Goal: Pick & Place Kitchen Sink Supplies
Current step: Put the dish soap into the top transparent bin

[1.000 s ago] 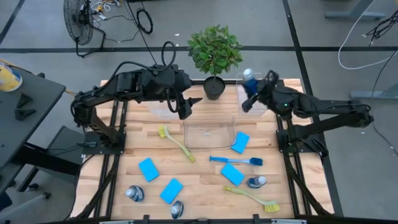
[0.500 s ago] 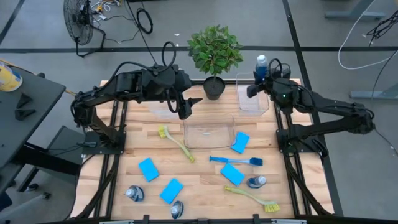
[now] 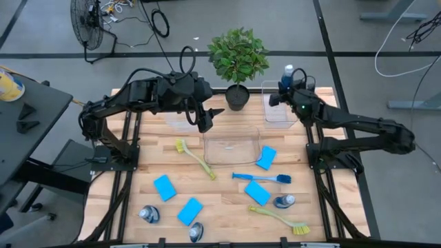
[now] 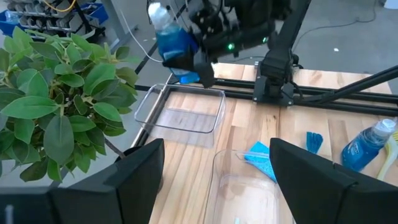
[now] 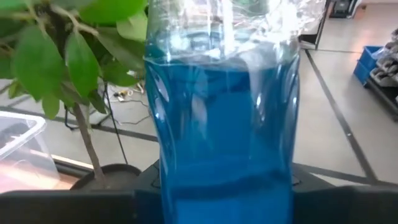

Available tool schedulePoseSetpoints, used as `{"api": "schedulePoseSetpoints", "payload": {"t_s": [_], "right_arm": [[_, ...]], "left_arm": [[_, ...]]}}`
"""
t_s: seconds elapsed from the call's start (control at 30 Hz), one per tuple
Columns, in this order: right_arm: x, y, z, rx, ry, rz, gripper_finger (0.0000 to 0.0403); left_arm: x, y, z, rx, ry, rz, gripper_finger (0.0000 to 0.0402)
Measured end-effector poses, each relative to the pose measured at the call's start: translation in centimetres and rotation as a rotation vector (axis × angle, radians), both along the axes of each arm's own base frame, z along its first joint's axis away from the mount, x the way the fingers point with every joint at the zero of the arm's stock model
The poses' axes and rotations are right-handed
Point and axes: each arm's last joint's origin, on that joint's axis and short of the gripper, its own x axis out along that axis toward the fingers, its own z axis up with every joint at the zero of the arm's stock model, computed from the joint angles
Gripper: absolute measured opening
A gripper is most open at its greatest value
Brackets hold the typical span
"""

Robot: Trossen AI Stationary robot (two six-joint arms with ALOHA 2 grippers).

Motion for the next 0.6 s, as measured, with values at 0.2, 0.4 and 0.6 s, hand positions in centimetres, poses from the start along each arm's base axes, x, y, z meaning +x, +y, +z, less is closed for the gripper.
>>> {"api": "schedulePoseSetpoints", "payload": {"t_s": [0.2, 0.4, 0.6], "right_arm": [[-0.5, -1.0, -2.8, -0.012, -0.043, -0.043, 0.0135], [-1.6, -2.1, -5.3, -0.003, -0.049, -0.078, 0.0135], [-2.7, -3.3, -7.0, -0.003, -0.092, -0.086, 0.0135]], "left_arm": [[0.0, 0.0, 0.0, 0.0, 0.0, 0.0, 0.0293], [0.0, 0.0, 0.0, 0.0, 0.0, 0.0, 0.0293], [0.0, 0.1, 0.0, 0.013, 0.001, 0.026, 0.0293]]}}
